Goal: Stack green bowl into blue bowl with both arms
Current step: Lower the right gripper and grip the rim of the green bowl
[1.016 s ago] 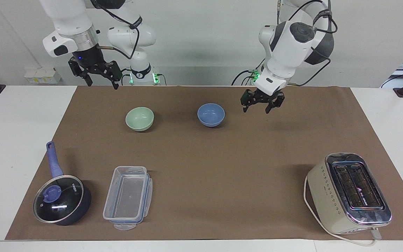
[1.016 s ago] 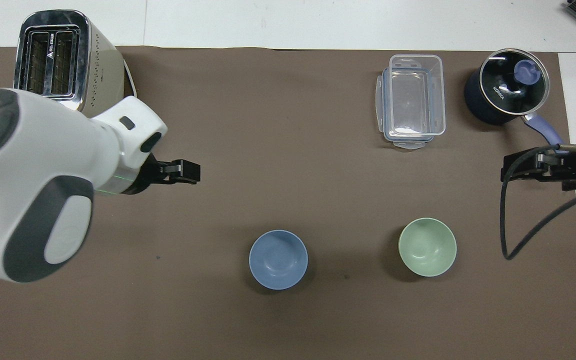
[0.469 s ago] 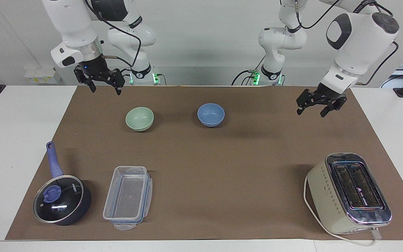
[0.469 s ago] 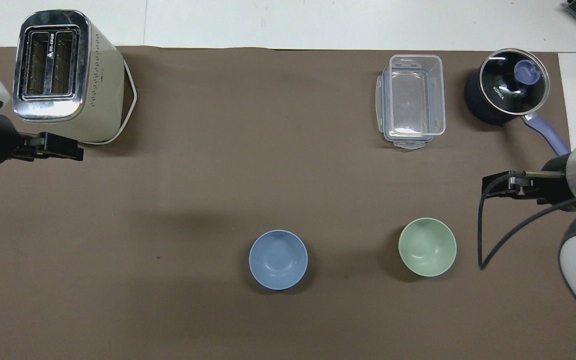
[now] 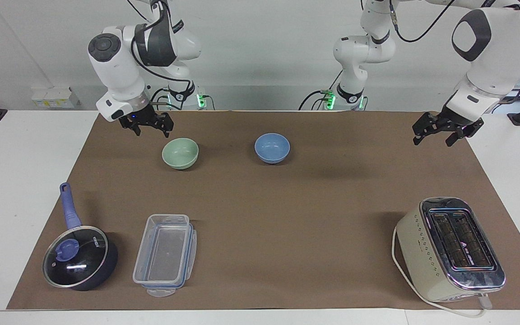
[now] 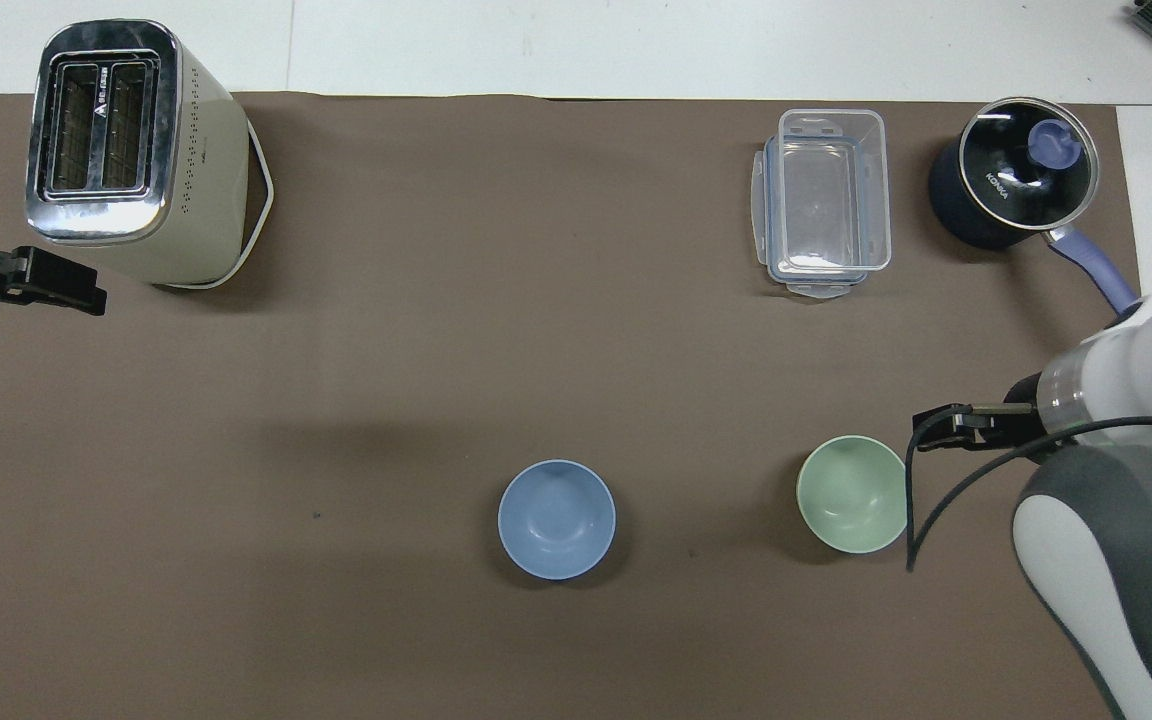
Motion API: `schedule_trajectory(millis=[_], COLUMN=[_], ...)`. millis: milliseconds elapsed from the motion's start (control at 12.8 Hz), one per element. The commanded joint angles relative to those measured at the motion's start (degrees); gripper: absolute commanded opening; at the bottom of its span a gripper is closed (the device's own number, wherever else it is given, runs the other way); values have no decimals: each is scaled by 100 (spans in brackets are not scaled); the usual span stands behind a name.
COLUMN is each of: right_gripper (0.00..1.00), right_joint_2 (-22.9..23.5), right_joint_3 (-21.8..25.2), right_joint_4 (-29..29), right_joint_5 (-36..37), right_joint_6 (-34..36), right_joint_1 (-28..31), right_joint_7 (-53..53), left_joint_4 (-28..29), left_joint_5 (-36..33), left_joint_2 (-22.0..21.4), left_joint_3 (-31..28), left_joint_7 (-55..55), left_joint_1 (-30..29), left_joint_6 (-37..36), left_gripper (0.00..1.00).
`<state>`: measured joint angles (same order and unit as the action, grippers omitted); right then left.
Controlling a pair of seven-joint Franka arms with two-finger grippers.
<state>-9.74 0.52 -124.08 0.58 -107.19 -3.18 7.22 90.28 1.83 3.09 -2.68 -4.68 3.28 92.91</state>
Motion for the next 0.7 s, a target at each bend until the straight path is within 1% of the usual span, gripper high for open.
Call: schedule_trajectory(millis=[0, 78, 156, 313, 391, 626], right_gripper=[100, 100, 100, 100, 100, 100], right_joint_2=[-169, -143, -142, -64, -55, 121], right_joint_3=[-8, -8, -8, -8, 1, 1], right_joint_4=[-922, -1116, -1266, -1460, -1617, -1707], right_joint_5=[-67, -93, -172, -181, -181, -181], right_joint_6=[-922, -1170, -1285, -1443, -1688, -2015], right_joint_1=[98, 107, 107, 116, 124, 291], right_joint_7=[-221, -221, -230, -230, -265, -511], left_joint_4=[596, 535, 491, 481, 481, 481], left_joint_5=[-218, -210, -201, -201, -201, -201], left_joint_2=[-625, -625, -625, -617, -625, -617], left_joint_3=[48, 49, 49, 40, 14, 13], left_joint_7=[38, 47, 47, 38, 29, 29], left_joint_1=[33, 41, 41, -28, -38, -29], left_joint_6=[-78, -585, -755, -748, -748, -748], left_gripper=[100, 100, 100, 100, 100, 100])
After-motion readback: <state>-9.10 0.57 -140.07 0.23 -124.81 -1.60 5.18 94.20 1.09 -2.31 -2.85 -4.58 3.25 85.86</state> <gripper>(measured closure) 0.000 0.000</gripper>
